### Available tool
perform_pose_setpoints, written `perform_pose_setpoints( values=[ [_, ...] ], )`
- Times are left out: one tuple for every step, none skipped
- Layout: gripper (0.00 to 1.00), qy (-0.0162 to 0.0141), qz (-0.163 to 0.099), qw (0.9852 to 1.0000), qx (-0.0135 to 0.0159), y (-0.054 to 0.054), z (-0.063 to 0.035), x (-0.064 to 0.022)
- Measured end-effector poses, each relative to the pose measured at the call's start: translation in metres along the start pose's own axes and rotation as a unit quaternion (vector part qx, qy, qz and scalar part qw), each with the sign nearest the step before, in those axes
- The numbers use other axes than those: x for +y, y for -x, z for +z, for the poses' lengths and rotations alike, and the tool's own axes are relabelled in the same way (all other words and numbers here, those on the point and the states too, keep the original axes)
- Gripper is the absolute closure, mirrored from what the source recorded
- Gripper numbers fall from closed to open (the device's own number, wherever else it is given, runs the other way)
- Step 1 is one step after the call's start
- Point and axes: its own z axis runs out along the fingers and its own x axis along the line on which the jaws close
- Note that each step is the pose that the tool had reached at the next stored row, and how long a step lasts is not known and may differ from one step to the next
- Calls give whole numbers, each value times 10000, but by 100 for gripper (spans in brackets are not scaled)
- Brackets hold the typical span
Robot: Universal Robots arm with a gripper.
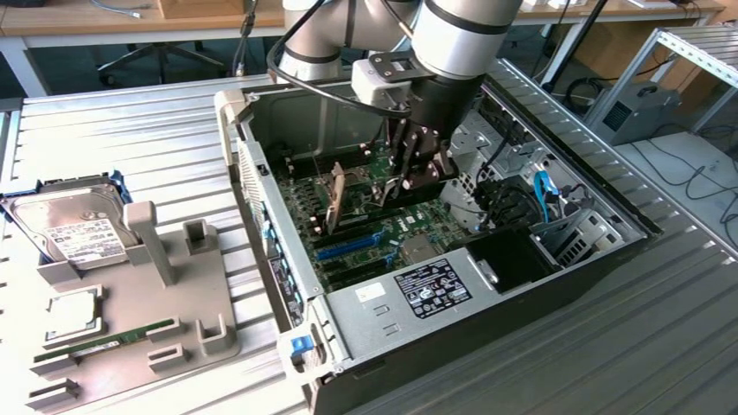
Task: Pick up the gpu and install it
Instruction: 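Insert the gpu into the slot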
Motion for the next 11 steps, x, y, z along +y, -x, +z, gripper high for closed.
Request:
perform_pose_setpoints(
  values=[
    [74,0,0,10000,0,0,3,0],
    [74,0,1,10000,0,-1,5,0],
    [74,0,0,10000,0,-2,7,0],
    [74,0,0,10000,0,-3,8,0],
    [74,0,0,10000,0,-4,9,0],
    [74,0,0,10000,0,-5,11,0],
    [74,0,1,10000,-1,-6,13,1],
    [74,0,0,10000,-1,-8,14,0],
    [74,0,0,10000,-1,-10,15,0],
    [74,0,0,10000,0,-12,15,1],
    [74,0,0,10000,0,-18,16,1]
  ],
)
